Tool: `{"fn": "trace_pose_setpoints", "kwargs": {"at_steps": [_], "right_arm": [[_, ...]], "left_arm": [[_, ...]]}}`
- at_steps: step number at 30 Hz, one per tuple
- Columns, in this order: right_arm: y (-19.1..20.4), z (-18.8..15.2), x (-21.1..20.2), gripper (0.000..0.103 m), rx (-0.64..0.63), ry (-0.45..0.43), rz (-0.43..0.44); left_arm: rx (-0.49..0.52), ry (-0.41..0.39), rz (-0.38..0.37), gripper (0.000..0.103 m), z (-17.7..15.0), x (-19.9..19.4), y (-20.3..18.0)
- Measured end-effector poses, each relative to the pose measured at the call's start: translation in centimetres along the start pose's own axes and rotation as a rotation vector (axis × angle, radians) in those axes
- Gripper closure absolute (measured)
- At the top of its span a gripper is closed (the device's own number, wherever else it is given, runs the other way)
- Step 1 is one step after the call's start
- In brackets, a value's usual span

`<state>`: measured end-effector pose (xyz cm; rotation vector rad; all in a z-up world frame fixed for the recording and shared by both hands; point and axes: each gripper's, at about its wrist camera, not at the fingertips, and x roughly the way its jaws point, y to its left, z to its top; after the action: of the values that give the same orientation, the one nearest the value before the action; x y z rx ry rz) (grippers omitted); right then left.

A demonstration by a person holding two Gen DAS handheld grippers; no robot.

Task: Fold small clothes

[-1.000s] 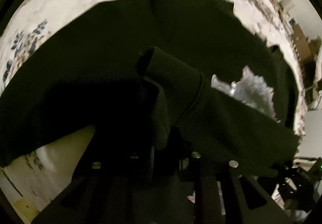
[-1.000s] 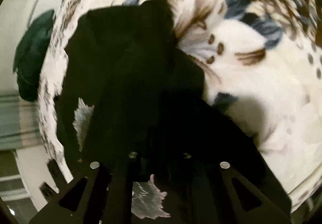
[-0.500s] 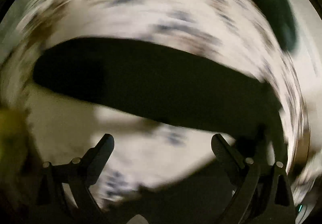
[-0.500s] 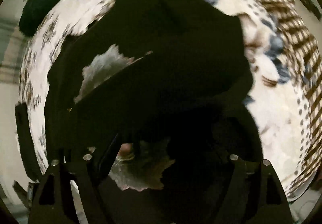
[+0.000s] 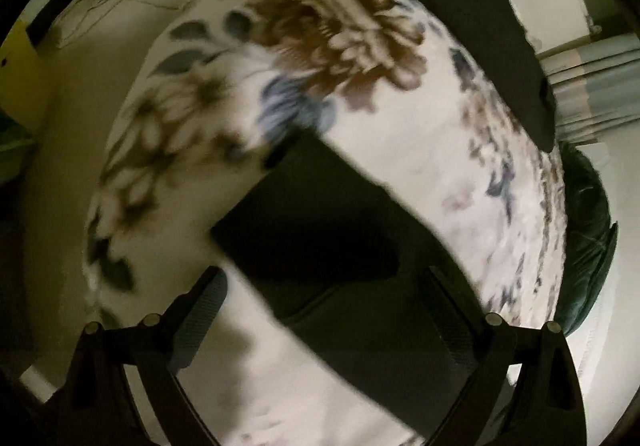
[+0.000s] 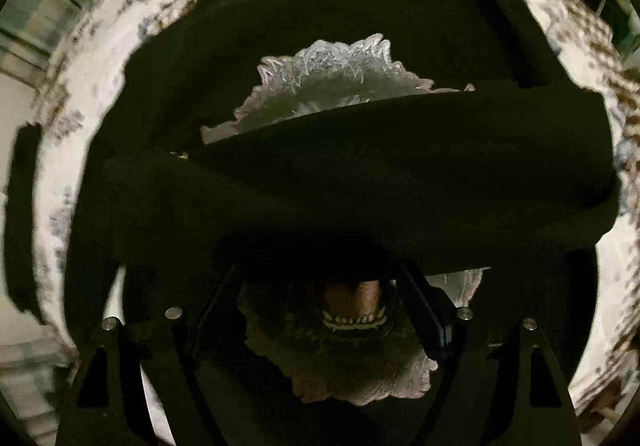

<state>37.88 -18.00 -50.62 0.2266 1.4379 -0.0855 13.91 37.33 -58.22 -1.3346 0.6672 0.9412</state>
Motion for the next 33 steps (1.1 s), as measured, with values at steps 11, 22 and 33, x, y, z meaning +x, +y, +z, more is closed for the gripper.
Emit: {"fn": "trace_pose_setpoints", "kwargs": {"at_steps": [11, 22, 33], "right_arm": [[-0.5, -2.0, -1.8, 0.022, -0.005, -0.071, -0.075], [-6.4, -0.2, -4.2, 0.022, 0.108, -0.109, 0.014], [-21.1, 0.5, -7.0, 0.022, 0.329, -0.157, 0.042]], "left_arm": [[0.304, -0.179, -0.06, 0.088, 0.0, -4.9, -9.1], [0.754, -0.207, -0.311, 0.088, -12.3, -15.8, -23.6], [1.255, 0.076, -0.484, 0.088, -40.7, -15.6, -31.7]]}}
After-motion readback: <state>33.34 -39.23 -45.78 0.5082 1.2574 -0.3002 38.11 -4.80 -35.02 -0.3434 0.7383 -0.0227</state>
